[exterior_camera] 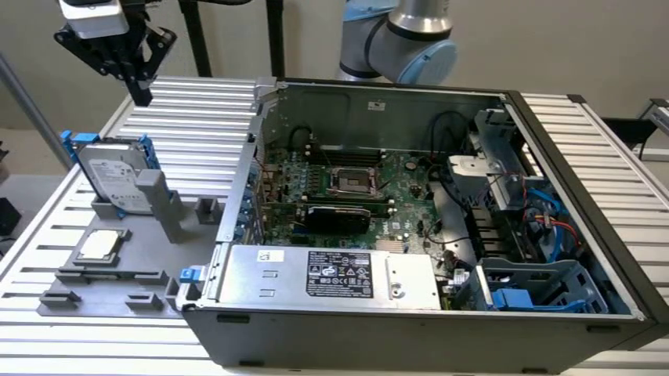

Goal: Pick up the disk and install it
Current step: 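Reach for the disk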

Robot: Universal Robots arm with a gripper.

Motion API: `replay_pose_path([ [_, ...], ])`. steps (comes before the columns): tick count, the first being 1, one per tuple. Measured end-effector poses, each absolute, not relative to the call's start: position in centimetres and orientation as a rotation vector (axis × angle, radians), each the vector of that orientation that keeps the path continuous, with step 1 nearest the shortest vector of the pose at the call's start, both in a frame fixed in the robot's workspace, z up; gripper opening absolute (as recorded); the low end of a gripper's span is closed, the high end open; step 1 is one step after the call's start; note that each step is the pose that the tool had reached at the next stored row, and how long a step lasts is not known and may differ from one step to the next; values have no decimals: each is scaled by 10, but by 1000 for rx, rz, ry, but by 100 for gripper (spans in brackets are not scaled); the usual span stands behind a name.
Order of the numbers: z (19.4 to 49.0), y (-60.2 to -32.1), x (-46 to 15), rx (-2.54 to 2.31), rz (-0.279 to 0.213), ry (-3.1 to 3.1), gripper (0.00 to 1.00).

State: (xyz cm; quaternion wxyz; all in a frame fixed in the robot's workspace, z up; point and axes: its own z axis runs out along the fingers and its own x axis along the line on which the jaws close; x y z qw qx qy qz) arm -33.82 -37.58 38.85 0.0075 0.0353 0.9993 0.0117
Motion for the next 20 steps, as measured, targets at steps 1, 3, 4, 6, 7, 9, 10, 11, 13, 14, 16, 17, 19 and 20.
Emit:
replay_pose_path([
  [1,388,-375,-343,110,36,3126,11],
  [3,387,-375,-352,111,35,3129,11],
  [4,386,-374,-356,111,34,3130,11],
  [6,385,-373,-365,111,32,3134,11],
  [7,385,-373,-370,111,31,3136,11],
  [9,384,-372,-379,111,30,3139,11],
  [10,383,-372,-384,111,29,3141,11],
  [11,383,-372,-388,111,28,3143,11],
  [13,382,-371,-397,112,27,3149,11],
  [14,382,-371,-402,112,26,3152,11],
  [16,381,-370,-409,112,24,3159,11],
  [17,381,-370,-412,112,22,3162,11],
  [19,381,-370,-416,112,18,3166,11],
  [20,381,-370,-417,111,15,3166,11],
])
